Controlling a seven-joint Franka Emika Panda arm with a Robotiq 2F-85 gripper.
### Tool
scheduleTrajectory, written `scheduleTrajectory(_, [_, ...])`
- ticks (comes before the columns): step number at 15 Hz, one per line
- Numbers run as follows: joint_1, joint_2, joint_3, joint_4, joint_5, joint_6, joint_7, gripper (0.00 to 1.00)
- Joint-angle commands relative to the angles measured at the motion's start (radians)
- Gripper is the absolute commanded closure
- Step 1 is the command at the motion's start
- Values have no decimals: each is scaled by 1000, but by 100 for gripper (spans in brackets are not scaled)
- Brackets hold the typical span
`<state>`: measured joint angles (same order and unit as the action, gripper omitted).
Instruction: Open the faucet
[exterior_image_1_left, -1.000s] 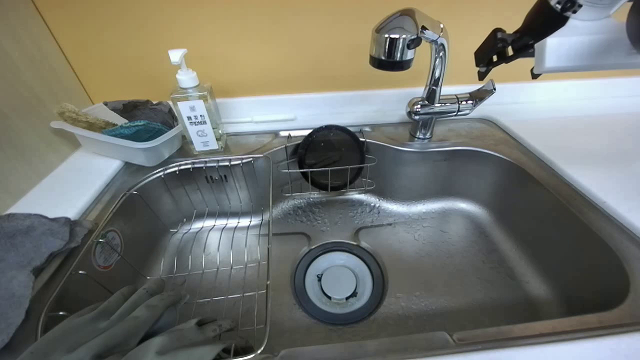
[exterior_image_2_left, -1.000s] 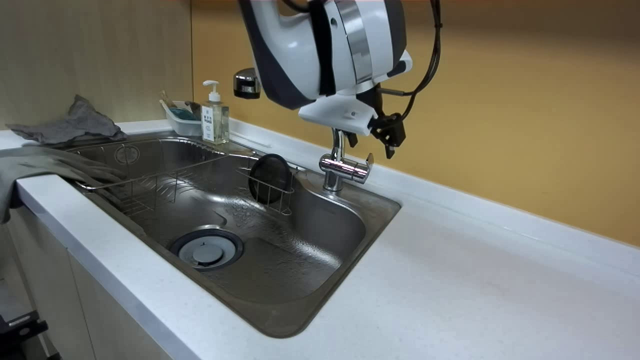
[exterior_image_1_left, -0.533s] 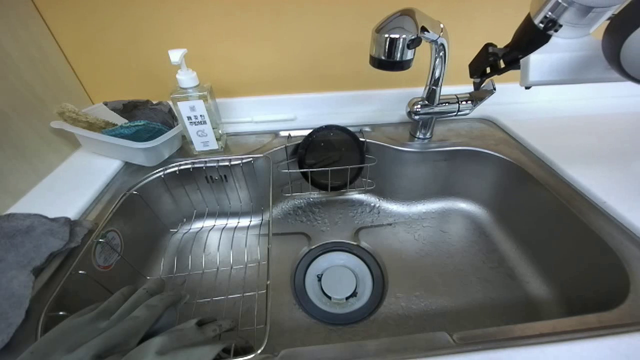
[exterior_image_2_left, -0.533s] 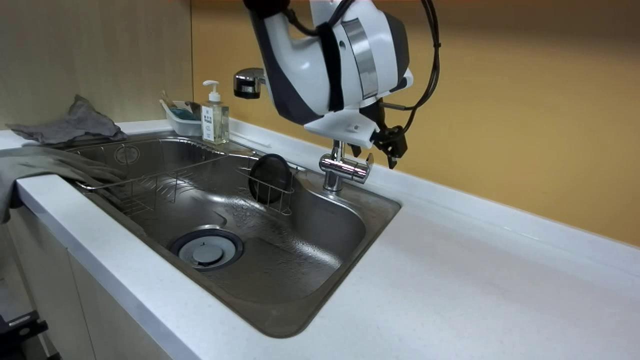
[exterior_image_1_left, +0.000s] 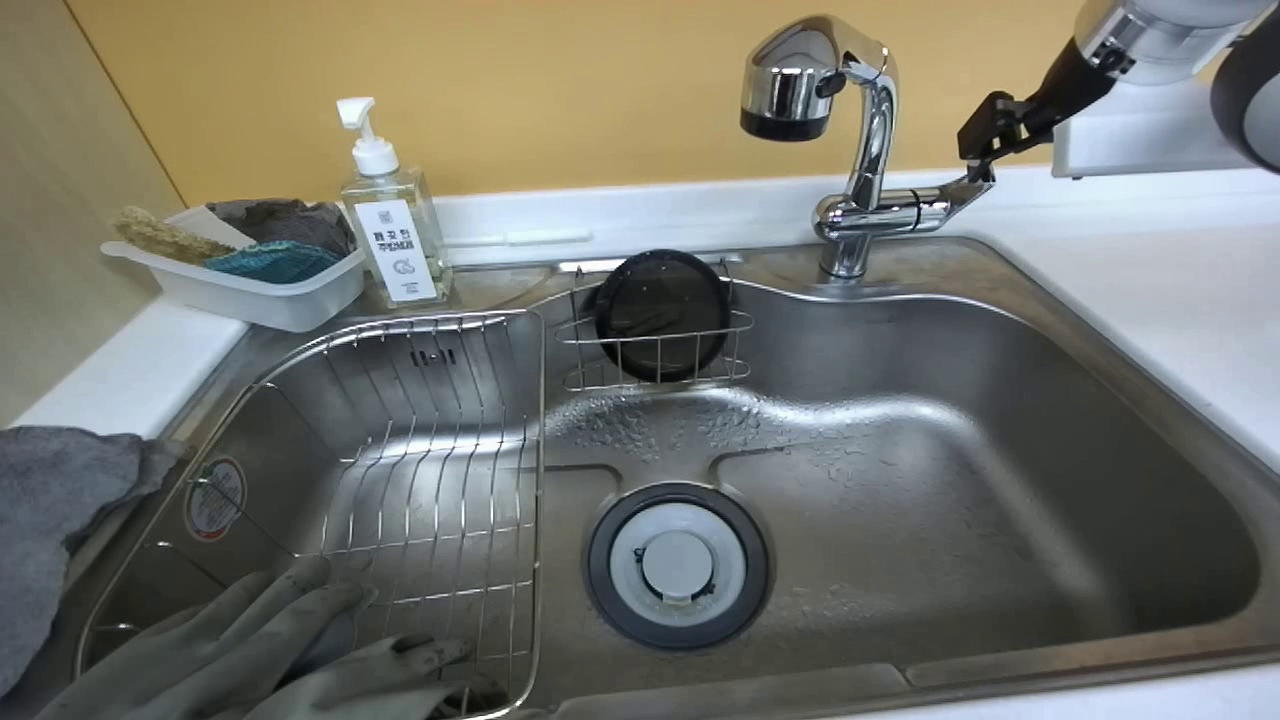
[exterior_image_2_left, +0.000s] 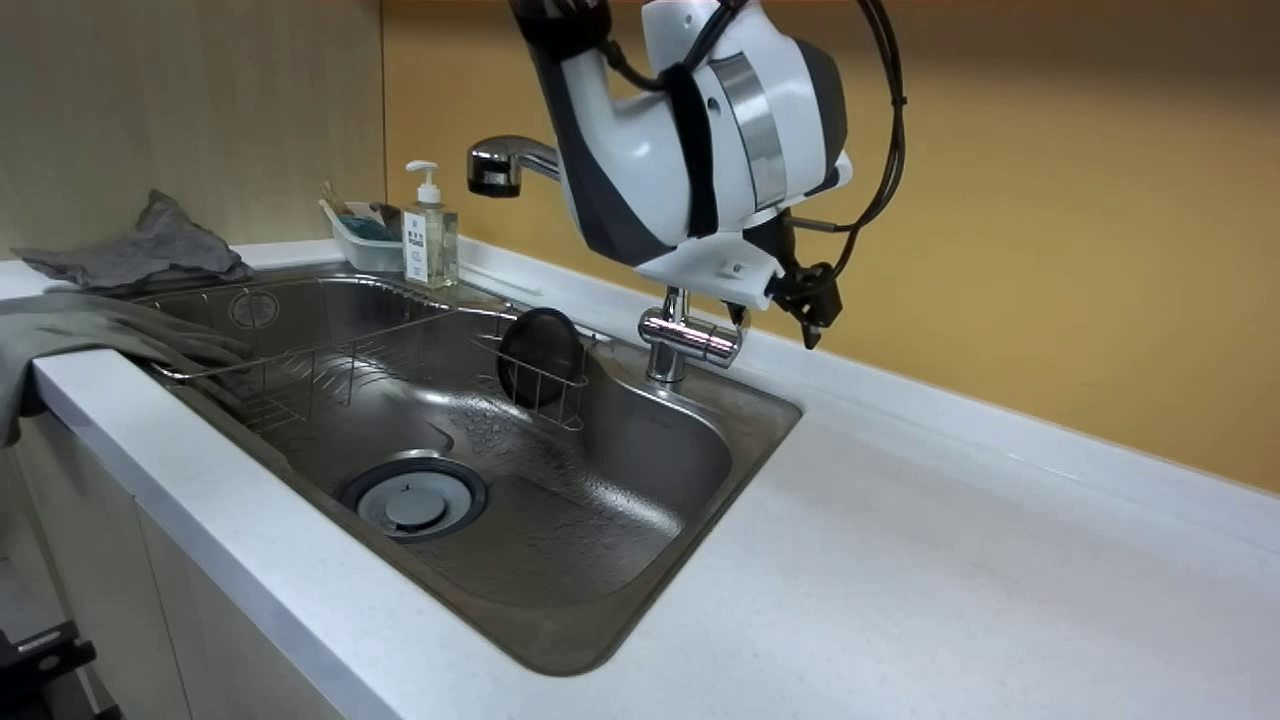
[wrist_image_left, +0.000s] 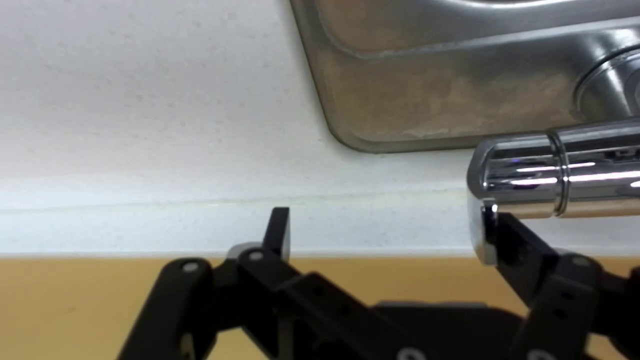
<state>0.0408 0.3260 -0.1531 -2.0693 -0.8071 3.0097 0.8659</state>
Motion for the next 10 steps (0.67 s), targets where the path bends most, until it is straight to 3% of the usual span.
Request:
scheduleTrajectory(1, [39, 23, -56, 40, -40, -11, 70, 0])
scheduleTrajectory(10, [122, 89, -178, 85, -36, -5, 137, 0])
